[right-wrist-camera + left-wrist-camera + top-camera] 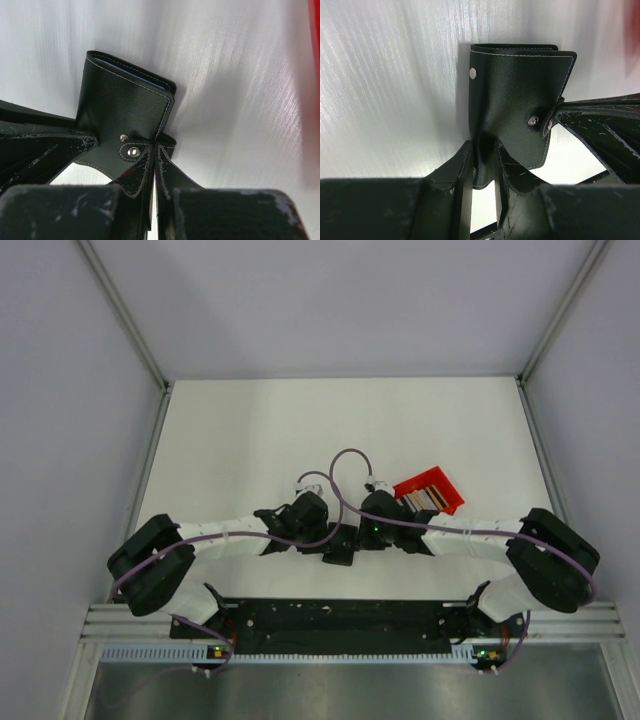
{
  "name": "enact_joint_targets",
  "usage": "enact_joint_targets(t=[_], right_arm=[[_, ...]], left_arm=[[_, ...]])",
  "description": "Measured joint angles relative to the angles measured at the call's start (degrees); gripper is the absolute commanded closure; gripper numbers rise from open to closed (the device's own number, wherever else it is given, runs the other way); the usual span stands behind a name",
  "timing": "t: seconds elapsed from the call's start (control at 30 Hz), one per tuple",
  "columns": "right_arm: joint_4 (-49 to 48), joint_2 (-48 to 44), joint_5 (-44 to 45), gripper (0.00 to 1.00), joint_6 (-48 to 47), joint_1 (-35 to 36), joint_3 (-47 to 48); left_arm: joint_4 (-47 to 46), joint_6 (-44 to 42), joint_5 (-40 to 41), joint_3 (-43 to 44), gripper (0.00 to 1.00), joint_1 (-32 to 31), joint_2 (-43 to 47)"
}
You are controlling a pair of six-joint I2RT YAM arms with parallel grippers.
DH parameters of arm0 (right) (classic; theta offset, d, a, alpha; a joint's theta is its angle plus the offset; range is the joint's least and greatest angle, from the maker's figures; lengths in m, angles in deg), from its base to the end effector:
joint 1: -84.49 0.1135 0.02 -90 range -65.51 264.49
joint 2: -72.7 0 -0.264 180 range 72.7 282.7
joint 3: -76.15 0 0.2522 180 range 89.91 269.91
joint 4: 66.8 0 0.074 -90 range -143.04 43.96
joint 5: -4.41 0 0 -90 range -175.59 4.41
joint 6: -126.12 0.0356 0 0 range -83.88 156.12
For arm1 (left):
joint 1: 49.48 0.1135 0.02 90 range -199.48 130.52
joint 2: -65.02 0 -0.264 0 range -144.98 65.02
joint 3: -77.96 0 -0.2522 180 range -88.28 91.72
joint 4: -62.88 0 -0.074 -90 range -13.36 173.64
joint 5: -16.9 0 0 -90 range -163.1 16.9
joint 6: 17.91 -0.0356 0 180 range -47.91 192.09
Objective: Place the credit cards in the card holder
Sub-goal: Close the card holder at the center of the board.
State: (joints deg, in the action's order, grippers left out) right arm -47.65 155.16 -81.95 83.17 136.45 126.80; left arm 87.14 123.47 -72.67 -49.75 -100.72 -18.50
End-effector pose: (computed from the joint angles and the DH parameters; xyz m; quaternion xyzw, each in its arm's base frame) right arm 0.1673 0.2102 0.1572 -0.0298 0.9416 0.2345 0.2396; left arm 0.1680 -0.2088 0.1547 -0.0023 0.9550 -0.2293 0.1882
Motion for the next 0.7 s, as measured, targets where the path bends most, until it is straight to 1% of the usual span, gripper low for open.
enact_joint_targets(t=[0.7], right_arm=[[-2.36, 1.66, -1.73, 1.0, 0.72, 1.18, 1.55]], left_arm=[[0.04, 0.76, 0.02, 0.0, 0.79, 0.0, 0.0]])
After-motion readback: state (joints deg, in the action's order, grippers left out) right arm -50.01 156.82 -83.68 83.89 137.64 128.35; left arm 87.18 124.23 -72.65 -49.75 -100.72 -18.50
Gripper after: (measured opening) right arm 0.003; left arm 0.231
